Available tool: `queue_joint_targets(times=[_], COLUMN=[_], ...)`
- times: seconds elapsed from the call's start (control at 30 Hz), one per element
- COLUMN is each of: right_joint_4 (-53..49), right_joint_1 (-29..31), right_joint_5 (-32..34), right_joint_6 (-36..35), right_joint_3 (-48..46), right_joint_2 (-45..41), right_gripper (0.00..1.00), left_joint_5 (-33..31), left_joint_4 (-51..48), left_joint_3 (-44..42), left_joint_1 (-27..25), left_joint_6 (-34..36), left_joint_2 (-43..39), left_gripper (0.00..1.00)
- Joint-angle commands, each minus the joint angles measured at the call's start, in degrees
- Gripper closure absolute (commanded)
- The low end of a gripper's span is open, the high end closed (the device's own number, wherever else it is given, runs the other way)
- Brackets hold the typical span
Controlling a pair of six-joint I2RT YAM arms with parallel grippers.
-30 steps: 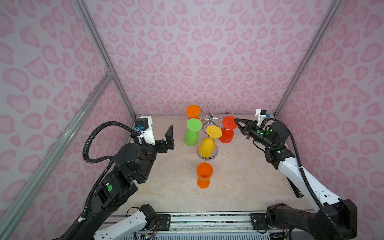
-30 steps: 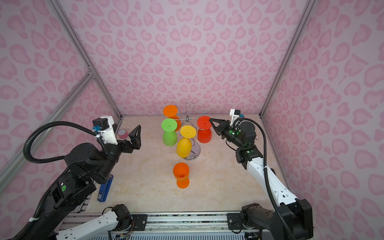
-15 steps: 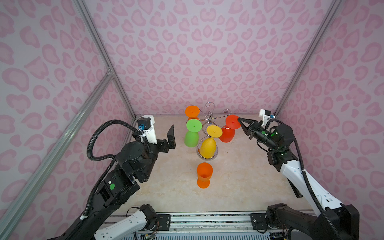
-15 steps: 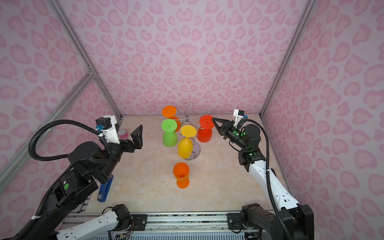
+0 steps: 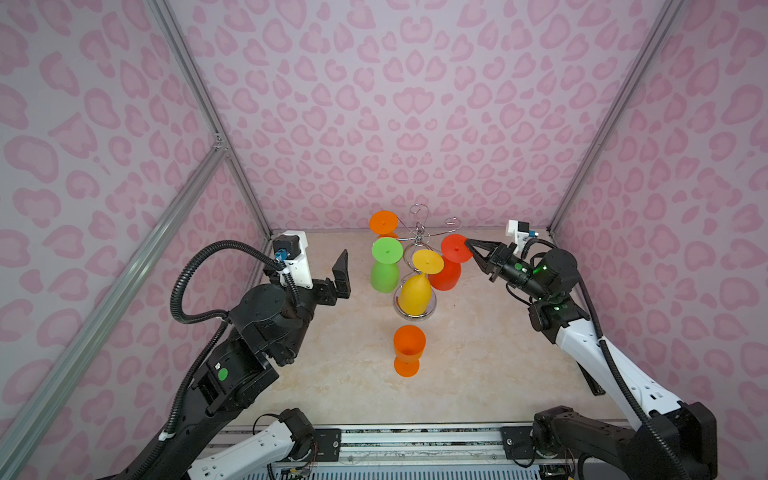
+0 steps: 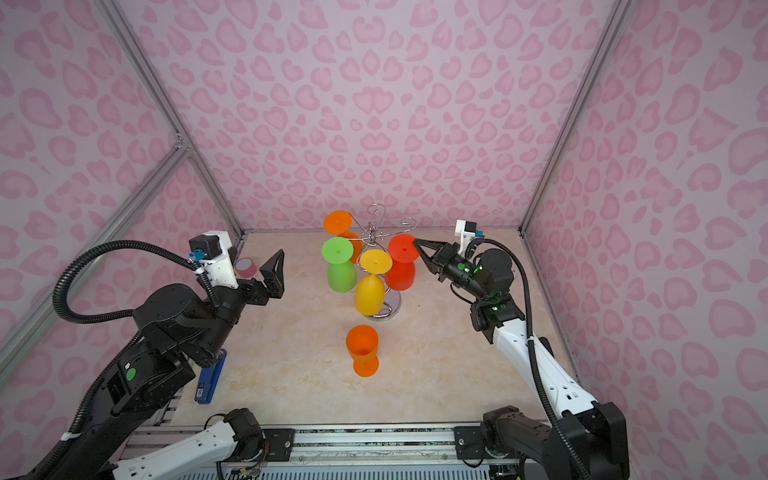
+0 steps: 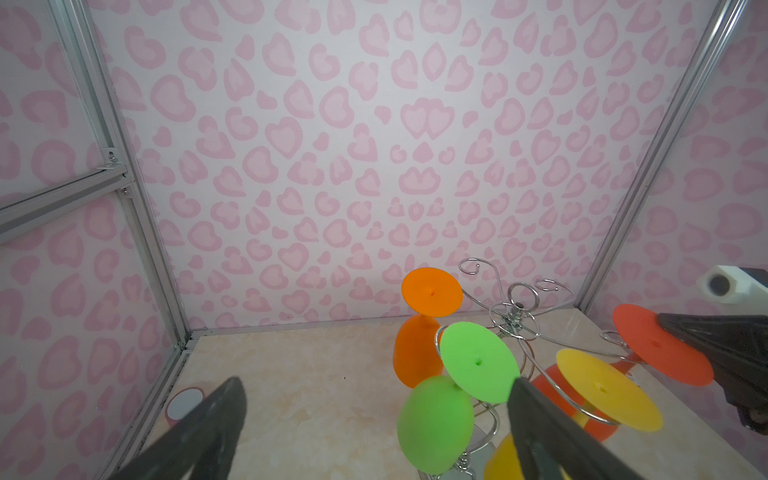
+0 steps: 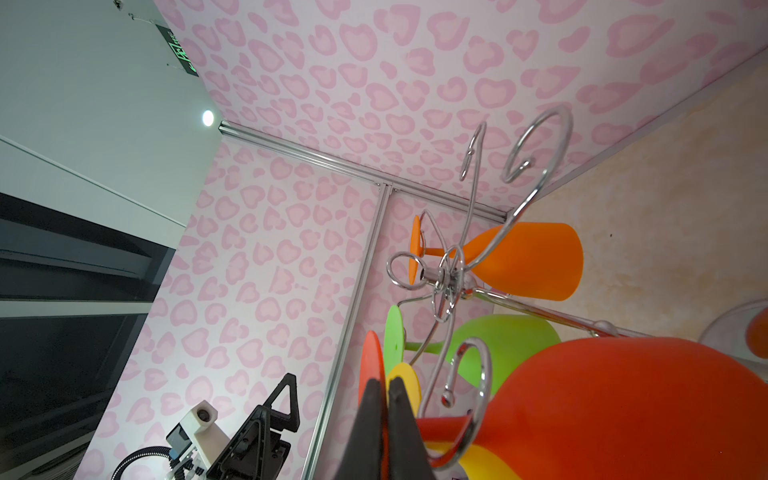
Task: Take the wine glass off the wine glass rack
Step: 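Slide the red glass off the rack with the right gripper, pulling it clear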
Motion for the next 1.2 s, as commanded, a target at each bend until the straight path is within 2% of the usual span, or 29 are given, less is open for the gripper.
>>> queue_joint_targets(times=[0.0, 0.47, 0.97, 1.17], right_joint_4=[2.5, 1.9, -8.0, -15.3], right_joint_1=[0.6, 3.0, 2.6, 2.4], right_joint_5=[-0.4, 0.9, 3.3, 4.1], right_joint_6=[-0.3, -0.6, -4.0, -6.0], right_joint_3=[1.1, 4.9, 8.7, 12.6], right_joint_2=[1.0, 6.2, 5.3, 6.2], right_gripper=[1.0, 1.0, 1.0, 1.0], left_joint_5=[0.1, 0.2, 0.1, 0.0], left_joint_4=[2.0, 1.8, 1.4, 1.6], left_joint_3=[0.3, 0.1, -1.5, -2.3], left_joint_1=[0.2, 0.2, 0.2, 0.2], left_joint_6=[-0.3, -0.3, -1.1, -1.5], left_joint_2=[0.0, -0.6, -2.2, -3.0], left_gripper=[0.0, 0.0, 0.0, 0.0])
